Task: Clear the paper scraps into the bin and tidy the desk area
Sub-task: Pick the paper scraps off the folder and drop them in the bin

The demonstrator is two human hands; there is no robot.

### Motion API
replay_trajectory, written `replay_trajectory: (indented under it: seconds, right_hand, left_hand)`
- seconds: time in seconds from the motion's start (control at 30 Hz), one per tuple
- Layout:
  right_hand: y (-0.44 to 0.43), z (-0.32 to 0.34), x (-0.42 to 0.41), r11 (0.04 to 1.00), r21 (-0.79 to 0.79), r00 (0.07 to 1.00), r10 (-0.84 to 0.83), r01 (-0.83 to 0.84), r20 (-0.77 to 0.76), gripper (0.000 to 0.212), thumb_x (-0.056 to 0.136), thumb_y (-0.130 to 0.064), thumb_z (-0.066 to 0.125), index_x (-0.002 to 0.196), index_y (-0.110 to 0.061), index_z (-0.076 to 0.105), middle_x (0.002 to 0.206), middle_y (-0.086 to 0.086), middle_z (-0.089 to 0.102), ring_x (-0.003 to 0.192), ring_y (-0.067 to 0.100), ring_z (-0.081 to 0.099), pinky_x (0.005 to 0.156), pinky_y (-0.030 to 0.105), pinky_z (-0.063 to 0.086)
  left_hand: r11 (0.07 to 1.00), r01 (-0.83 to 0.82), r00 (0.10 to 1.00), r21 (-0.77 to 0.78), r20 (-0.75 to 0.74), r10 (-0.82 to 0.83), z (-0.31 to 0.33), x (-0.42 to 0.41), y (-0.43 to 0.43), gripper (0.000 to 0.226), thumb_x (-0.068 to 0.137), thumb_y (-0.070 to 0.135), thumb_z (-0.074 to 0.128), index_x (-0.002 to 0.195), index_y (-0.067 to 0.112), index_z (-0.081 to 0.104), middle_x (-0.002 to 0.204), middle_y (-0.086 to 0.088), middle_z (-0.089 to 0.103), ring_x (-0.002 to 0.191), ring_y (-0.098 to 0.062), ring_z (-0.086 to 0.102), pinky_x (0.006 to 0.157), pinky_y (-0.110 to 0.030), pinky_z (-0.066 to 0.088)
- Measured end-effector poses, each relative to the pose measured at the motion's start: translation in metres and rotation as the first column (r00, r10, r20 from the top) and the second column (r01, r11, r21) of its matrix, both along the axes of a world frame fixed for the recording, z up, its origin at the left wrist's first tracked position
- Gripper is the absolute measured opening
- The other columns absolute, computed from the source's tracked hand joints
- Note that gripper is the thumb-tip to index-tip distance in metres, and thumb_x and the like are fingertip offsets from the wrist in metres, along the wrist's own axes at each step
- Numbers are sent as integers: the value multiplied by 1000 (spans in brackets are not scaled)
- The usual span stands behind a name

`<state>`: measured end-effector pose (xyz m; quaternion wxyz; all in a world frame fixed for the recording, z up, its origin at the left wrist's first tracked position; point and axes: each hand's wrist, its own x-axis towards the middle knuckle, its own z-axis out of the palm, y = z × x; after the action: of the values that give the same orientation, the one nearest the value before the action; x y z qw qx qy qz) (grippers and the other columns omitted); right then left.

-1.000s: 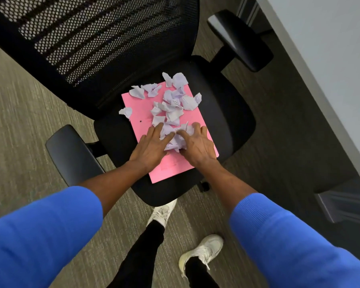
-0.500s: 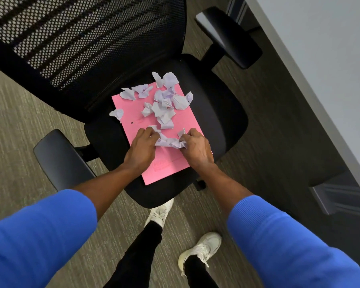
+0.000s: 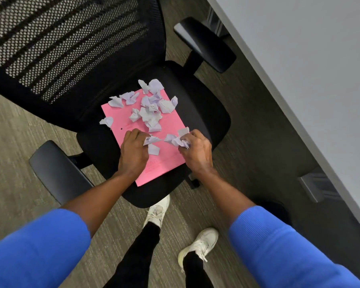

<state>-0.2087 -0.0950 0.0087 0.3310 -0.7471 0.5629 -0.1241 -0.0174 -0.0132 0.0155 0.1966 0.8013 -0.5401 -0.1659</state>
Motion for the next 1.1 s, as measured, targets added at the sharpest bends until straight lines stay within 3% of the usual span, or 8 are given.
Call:
replay_trajectory:
  seconds: [0.17, 0.37, 0.6, 0.87, 0.93, 1.03, 1.1]
  right_hand:
    - [16, 13, -25, 996, 23, 996, -85, 84, 31, 19, 84, -8, 82, 103, -12, 80, 103, 2, 65, 87, 20, 63, 72, 36, 56]
    - [47, 15, -79, 978, 36, 978, -205, 204, 31, 9, 86, -14, 80, 95, -12, 82, 88, -3, 58, 75, 18, 56, 63, 31, 41]
    - [90, -3, -168, 925, 79, 928, -372, 372, -18, 15, 80, -9, 78, 93, -15, 82, 89, 5, 66, 76, 26, 66, 66, 36, 50]
    - [156, -50, -296, 770, 167, 788, -607, 616, -107, 15, 81, -15, 83, 95, -18, 84, 85, 7, 78, 78, 22, 70, 72, 37, 56]
    - [173, -66, -329, 719, 225, 752, -642, 658, -149, 7, 83, -19, 82, 90, -17, 82, 80, 5, 78, 70, 16, 66, 65, 29, 47]
    - [192, -87, -375, 629, 276, 682, -709, 727, -180, 14, 87, -17, 80, 100, -11, 81, 101, 11, 78, 71, 13, 62, 65, 13, 43]
    - [197, -101, -400, 633, 252, 675, -722, 732, -150, 17, 88, -16, 79, 102, -6, 80, 112, 15, 75, 87, 26, 70, 80, 35, 55]
  left_hand:
    - [1000, -15, 1000, -24, -25, 14, 17, -21, 0, 26, 89, -10, 66, 113, -3, 73, 110, -20, 69, 103, -39, 61, 82, -48, 51]
    - [994, 108, 991, -9, -83, -109, 20, -74, 4, 25, 88, -10, 68, 110, 0, 76, 106, -19, 70, 100, -41, 61, 82, -49, 51]
    - [944, 326, 941, 48, -109, -320, 0, -160, 10, 27, 81, -11, 69, 104, 1, 76, 98, -16, 66, 94, -39, 60, 77, -38, 38]
    - [834, 545, 838, 92, -104, -536, -50, -292, 25, 26, 80, -8, 71, 103, 4, 74, 102, -14, 68, 96, -37, 63, 84, -47, 55]
    - [799, 592, 806, 109, -113, -582, -64, -326, 31, 27, 78, -7, 71, 102, 4, 73, 103, -14, 67, 97, -36, 63, 84, -48, 57]
    - [748, 640, 769, 175, -151, -622, -86, -376, 38, 29, 79, -2, 75, 107, 6, 75, 105, -18, 71, 99, -41, 67, 87, -48, 61]
    - [716, 657, 754, 236, -192, -628, -104, -405, 40, 36, 83, 3, 72, 118, 10, 75, 115, -18, 73, 107, -41, 70, 93, -45, 59]
